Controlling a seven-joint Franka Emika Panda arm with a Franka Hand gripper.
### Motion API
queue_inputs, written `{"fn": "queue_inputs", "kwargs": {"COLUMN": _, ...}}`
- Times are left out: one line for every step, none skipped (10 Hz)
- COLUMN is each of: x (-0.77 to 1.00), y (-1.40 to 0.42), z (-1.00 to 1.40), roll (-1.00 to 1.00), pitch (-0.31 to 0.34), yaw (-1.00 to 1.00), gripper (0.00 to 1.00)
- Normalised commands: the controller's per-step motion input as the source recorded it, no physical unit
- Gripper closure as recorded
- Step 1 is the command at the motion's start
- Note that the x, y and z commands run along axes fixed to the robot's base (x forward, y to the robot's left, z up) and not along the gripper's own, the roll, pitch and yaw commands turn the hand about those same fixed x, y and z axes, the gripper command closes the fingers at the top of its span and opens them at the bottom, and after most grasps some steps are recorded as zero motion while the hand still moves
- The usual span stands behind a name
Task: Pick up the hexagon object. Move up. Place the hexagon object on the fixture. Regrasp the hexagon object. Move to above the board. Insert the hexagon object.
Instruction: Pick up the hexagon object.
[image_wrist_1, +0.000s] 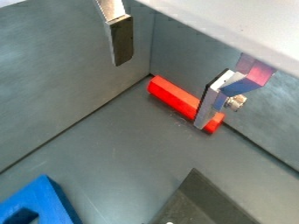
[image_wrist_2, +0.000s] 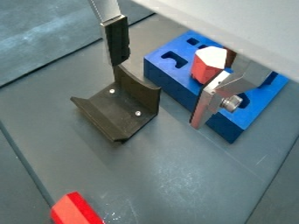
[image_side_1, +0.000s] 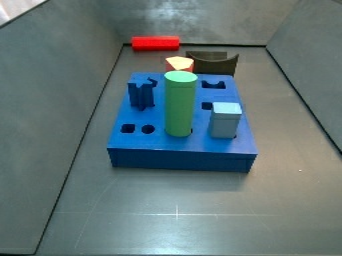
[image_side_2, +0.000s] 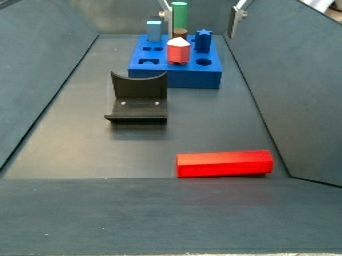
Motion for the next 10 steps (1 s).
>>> {"fn": "queue_inputs", "kwargs": {"x": 0.0, "y": 0.0, "z": -0.19, "roll": 0.0, "pitch": -0.007, "yaw": -1.0, "gripper": 0.0}}
{"fn": "queue_inputs", "kwargs": {"x": 0.0, "y": 0.0, "z": -0.19, "roll": 0.0, "pitch": -0.01, "yaw": -1.0, "gripper": 0.0}}
{"fn": "queue_inputs", "kwargs": {"x": 0.0, "y": 0.0, "z": -0.19, "roll": 0.0, "pitch": -0.009, "yaw": -1.0, "gripper": 0.0}}
{"fn": "queue_inputs", "kwargs": {"x": 0.0, "y": 0.0, "z": -0.2, "roll": 0.0, "pitch": -0.007, "yaw": -1.0, "gripper": 0.0}}
{"fn": "queue_inputs", "kwargs": {"x": -0.06, "y": 0.11, "z": -0.27, "roll": 0.0, "pitch": 0.0, "yaw": -0.85, "gripper": 0.0}}
{"fn": "queue_inputs", "kwargs": {"x": -0.12, "y": 0.33, "z": -0.29, "roll": 0.0, "pitch": 0.0, "yaw": -0.63, "gripper": 0.0}}
{"fn": "queue_inputs", "kwargs": {"x": -0.07, "y": 0.43, "z": -0.33, "roll": 0.0, "pitch": -0.003, "yaw": -0.54, "gripper": 0.0}}
{"fn": "queue_inputs", "kwargs": {"x": -0.05, "y": 0.49, "z": -0.32, "roll": -0.01, "pitch": -0.026, "yaw": -0.46, "gripper": 0.0}}
{"fn": "queue_inputs", "kwargs": {"x": 0.0, "y": 0.45, "z": -0.29, "roll": -0.01, "pitch": -0.046, "yaw": -0.49, "gripper": 0.0}}
{"fn": "queue_inputs", "kwargs": {"x": 0.0, "y": 0.32, "z": -0.27, "roll": -0.03, "pitch": -0.069, "yaw": -0.63, "gripper": 0.0}}
